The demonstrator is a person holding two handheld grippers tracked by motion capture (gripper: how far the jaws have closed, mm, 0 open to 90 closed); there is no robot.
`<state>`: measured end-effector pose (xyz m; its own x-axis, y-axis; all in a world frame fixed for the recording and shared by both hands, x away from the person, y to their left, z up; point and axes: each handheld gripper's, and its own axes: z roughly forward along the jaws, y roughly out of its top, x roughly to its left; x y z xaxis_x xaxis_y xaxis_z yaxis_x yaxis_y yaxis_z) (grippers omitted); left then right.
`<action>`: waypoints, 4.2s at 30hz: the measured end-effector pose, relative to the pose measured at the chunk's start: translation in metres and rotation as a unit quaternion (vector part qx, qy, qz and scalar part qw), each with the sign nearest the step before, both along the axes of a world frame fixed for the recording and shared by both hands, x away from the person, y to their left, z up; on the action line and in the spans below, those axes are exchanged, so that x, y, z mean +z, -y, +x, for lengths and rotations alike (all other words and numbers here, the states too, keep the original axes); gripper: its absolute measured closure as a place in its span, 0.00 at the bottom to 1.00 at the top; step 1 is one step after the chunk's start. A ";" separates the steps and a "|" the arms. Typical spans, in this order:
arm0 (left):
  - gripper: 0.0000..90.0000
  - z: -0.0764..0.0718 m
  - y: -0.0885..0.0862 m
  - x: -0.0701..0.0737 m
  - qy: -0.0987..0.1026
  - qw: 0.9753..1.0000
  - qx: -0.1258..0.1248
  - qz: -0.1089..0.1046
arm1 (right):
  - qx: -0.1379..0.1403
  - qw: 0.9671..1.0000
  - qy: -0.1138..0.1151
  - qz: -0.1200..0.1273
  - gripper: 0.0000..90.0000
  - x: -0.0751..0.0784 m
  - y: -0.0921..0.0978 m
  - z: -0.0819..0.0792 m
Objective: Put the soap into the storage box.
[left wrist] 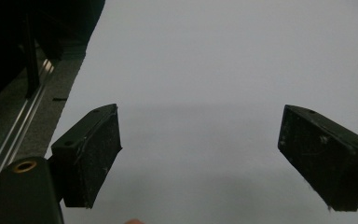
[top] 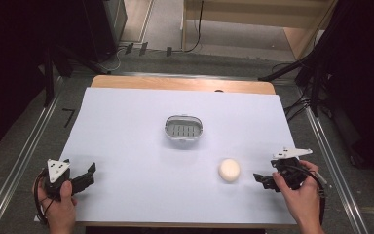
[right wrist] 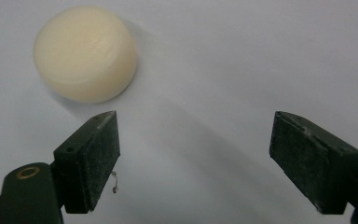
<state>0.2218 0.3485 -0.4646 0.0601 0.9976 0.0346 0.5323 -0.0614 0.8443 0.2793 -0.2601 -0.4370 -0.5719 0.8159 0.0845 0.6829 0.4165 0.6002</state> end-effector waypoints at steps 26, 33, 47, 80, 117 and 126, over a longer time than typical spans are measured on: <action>0.16 0.001 0.001 0.000 -0.003 1.000 -0.003 0.001 | 0.077 0.996 -0.037 -0.033 0.15 -0.005 -0.056 0.007; 0.16 0.001 0.001 0.000 -0.003 1.000 -0.004 0.001 | 0.086 0.995 -0.041 -0.024 0.15 -0.006 -0.067 0.008; 0.16 0.002 -0.001 0.000 -0.009 1.000 -0.006 -0.005 | 0.084 0.995 -0.045 -0.036 0.20 -0.012 -0.090 0.014; 0.16 0.003 0.000 0.000 -0.014 1.000 -0.009 -0.002 | 0.057 0.996 -0.055 -0.050 0.27 -0.020 -0.107 0.026; 0.16 0.004 0.001 -0.001 -0.019 1.000 -0.010 0.002 | 0.069 0.996 -0.045 -0.037 0.27 0.008 -0.125 0.051; 0.16 0.004 0.001 -0.001 -0.020 1.000 -0.010 0.003 | 0.077 0.995 -0.044 -0.038 0.27 0.014 -0.134 0.061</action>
